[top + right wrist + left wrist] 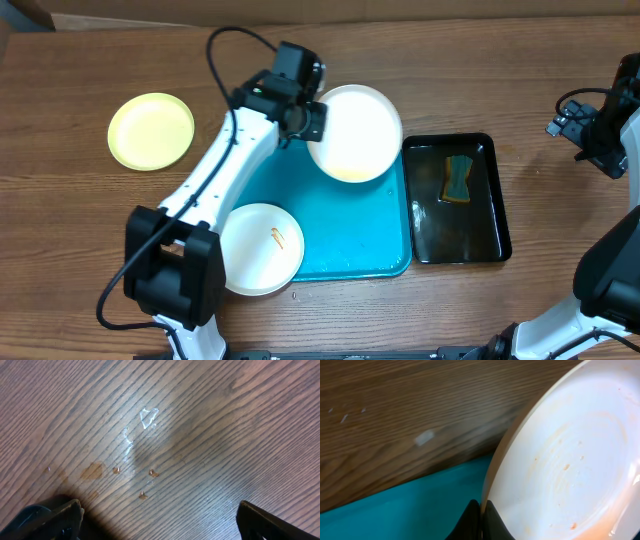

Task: Clean dirty plates on tray and stack at the side
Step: 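Lift the white plate with the left gripper off the teal tray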

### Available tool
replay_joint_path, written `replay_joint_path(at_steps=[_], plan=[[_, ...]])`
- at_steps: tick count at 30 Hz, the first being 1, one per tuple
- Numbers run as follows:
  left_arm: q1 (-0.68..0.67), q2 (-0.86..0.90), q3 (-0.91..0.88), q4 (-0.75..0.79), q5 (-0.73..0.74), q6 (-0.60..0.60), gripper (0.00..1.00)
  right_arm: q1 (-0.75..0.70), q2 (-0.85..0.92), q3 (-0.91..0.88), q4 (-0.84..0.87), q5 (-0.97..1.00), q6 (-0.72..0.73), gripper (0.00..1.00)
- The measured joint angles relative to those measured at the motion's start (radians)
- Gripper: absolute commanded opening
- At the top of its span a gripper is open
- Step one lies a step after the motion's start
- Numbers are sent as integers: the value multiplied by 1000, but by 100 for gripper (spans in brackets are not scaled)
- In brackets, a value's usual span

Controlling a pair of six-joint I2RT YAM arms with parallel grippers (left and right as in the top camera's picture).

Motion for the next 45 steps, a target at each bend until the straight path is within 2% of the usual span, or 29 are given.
replay_joint_path(at_steps=[7,11,17,24,28,37,42,45], plan=[[-190,0,0,75,-149,-1,4,0,0,0,1,0,0,100],[-328,0,0,100,-312,-1,4,0,0,0,0,0,0,100],[-518,0,0,142,-631,4,4,0,0,0,0,0,0,100],[-685,0,-1,314,-998,126,4,0,0,0,0,0,0,100],[-729,0,-1,372,-1115,196,4,0,0,0,0,0,0,100],[-737,0,-1,386,-1183,213,4,0,0,0,0,0,0,100],[-735,0,-1,356,-1085,171,5,0,0,0,0,0,0,100],[-723,0,-1,304,-964,133,4,0,0,0,0,0,0,100]])
